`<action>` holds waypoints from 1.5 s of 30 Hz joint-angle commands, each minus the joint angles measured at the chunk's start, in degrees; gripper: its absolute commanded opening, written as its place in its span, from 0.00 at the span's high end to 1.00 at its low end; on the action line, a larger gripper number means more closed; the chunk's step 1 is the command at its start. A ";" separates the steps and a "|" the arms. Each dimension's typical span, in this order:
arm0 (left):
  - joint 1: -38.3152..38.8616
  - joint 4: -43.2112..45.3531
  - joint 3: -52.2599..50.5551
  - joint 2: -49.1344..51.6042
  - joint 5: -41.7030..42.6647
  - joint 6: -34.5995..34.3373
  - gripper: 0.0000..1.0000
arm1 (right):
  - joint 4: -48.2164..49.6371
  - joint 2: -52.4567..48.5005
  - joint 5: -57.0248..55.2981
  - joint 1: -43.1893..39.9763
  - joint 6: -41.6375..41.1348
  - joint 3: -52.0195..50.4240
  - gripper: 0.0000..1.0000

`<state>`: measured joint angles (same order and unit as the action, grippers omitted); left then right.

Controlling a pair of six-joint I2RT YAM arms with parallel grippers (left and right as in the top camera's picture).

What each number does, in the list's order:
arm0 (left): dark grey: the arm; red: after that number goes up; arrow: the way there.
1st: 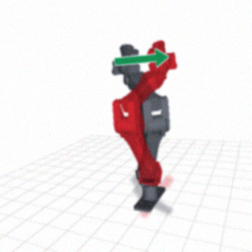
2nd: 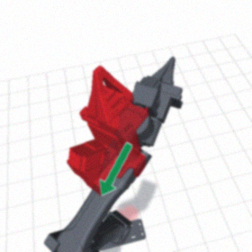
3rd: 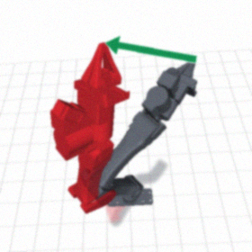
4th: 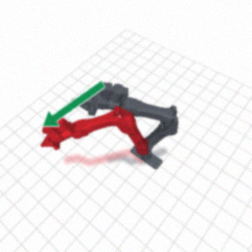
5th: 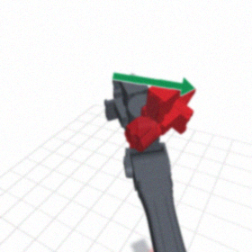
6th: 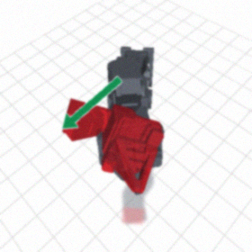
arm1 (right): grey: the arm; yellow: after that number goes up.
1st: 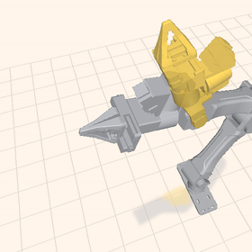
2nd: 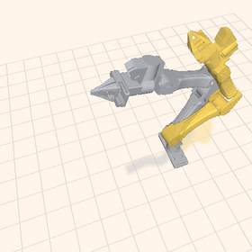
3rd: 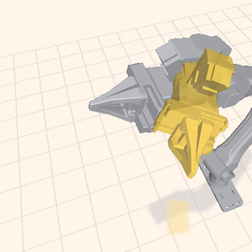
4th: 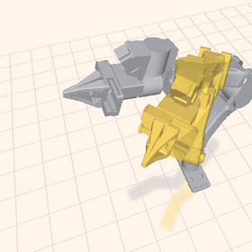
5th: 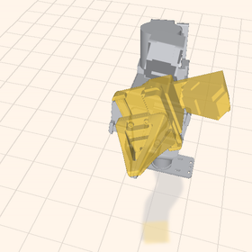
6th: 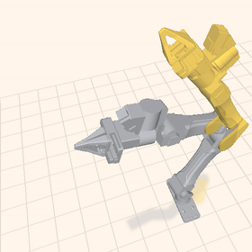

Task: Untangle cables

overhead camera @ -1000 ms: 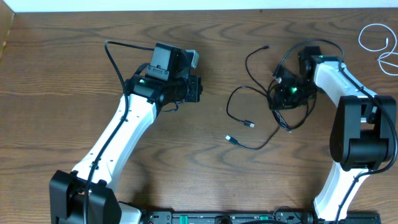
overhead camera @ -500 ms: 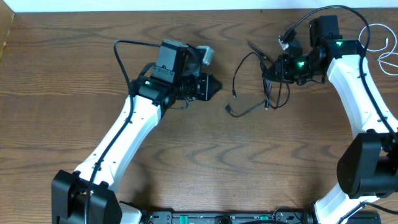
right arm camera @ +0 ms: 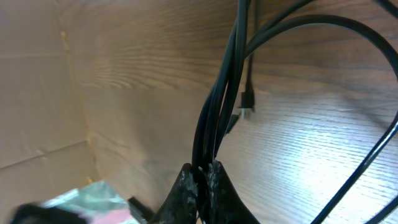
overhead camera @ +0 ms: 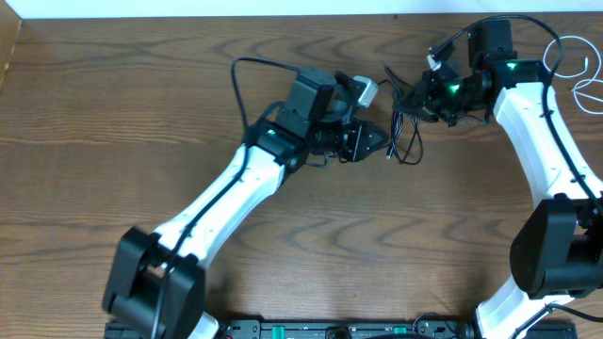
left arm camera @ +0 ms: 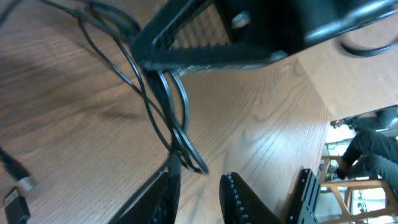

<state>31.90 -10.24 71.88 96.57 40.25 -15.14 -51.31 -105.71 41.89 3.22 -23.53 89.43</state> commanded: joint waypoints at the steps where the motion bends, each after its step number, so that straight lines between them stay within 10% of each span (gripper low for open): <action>1: 0.33 3.08 0.46 2.62 0.52 -1.77 0.73 | 0.00 -0.04 4.00 -1.29 -1.49 0.42 0.99; 35: 1.29 13.90 0.46 9.94 -4.31 -2.12 0.74 | -1.51 -0.04 5.51 -1.42 0.44 0.42 0.99; 45: 1.29 11.04 0.46 9.94 -12.07 -2.12 0.77 | -3.30 -0.02 24.44 -4.76 8.76 0.42 0.99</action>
<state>33.54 1.98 71.88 106.15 33.85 -16.95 -54.08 -105.71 52.27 0.58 -19.59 89.43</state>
